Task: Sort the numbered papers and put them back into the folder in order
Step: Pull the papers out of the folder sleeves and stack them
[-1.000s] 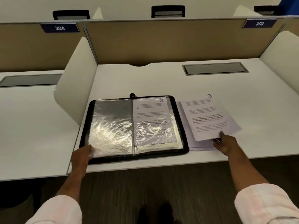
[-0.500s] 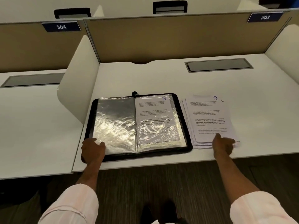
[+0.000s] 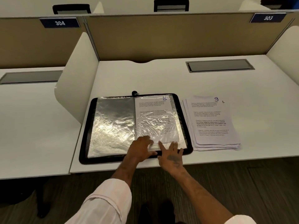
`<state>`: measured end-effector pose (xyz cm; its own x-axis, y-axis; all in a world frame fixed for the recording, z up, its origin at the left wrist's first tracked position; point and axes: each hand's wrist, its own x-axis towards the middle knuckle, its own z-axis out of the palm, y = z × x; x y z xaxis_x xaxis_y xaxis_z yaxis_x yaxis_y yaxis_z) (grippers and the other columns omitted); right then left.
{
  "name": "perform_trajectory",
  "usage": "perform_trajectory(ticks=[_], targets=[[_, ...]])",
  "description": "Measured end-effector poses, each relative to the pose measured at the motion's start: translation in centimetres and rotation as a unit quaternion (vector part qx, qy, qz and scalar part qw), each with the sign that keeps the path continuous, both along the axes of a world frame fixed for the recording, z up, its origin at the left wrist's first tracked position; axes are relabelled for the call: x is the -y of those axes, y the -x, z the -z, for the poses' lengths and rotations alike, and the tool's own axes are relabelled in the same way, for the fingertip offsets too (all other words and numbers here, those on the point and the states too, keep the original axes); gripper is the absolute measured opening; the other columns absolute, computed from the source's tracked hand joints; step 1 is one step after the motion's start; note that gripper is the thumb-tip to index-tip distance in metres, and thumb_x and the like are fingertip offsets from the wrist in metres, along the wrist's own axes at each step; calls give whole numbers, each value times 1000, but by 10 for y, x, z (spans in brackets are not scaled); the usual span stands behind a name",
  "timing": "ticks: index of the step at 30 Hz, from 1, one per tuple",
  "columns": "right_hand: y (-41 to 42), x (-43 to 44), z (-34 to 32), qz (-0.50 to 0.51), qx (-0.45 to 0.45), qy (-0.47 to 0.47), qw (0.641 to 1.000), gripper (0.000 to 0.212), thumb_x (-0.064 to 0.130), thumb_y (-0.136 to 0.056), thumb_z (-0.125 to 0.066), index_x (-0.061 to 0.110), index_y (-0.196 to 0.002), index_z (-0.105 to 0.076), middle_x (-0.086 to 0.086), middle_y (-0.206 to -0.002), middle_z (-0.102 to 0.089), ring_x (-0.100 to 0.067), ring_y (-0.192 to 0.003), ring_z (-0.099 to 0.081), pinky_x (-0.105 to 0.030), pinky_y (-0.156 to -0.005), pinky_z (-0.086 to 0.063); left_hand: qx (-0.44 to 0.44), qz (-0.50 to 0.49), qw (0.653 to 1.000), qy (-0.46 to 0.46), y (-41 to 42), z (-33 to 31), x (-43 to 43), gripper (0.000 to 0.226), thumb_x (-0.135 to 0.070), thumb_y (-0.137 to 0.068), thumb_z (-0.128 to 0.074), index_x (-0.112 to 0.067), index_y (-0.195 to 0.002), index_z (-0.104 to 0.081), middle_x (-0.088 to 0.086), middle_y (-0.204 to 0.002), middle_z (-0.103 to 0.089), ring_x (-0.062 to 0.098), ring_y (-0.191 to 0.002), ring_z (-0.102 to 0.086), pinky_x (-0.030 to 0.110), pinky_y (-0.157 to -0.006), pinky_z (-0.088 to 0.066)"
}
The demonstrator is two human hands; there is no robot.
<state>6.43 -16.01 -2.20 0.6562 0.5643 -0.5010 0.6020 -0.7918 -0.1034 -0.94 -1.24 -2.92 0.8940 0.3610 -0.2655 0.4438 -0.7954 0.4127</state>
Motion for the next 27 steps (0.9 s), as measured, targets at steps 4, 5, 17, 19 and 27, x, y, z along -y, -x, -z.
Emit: perform_trajectory(ticks=[4,5,17,19,27], targets=[[-7,0,-2,-30,32,-58,997,69,35,-100,-37,18,-155,1,-9,-163,1,-29,-149,10,-55,-117,0,47,-5,998,-37,0,2,5,48,-52,-81,-71,-22,-119,-65,-2,-140,-52,18,-125,-50,33,-101,-42],[-8,0,-4,-40,46,-79,995,69,32,-100,-37,15,-155,-1,-7,-163,-1,-28,-149,10,-53,-117,0,54,-10,998,-36,-1,2,6,41,-48,-84,-70,-20,-114,-67,-3,-135,-55,17,-120,-53,32,-96,-44],[4,2,3,-271,172,-402,858,6,15,-83,-61,13,-81,-66,-4,-75,-61,-18,-67,-56,-35,-60,-51,90,-115,988,48,-9,-1,-7,28,-38,-100,-47,-15,-94,-61,3,-92,-66,21,-86,-60,33,-73,-42],[2,-5,13,-242,143,-351,893,21,20,-79,-68,9,-97,-69,-9,-92,-67,-23,-83,-64,-38,-72,-56,95,-107,988,50,-8,0,-6,27,-38,-100,-47,-16,-96,-61,3,-95,-65,21,-88,-60,34,-75,-44],[-3,-11,20,-175,79,-100,976,100,79,-80,3,15,-154,-15,-12,-161,-8,-25,-150,-8,-44,-117,7,114,-66,991,-17,0,-4,1,27,-36,-97,-54,-21,-120,-57,-4,-123,-58,16,-108,-57,32,-85,-46]])
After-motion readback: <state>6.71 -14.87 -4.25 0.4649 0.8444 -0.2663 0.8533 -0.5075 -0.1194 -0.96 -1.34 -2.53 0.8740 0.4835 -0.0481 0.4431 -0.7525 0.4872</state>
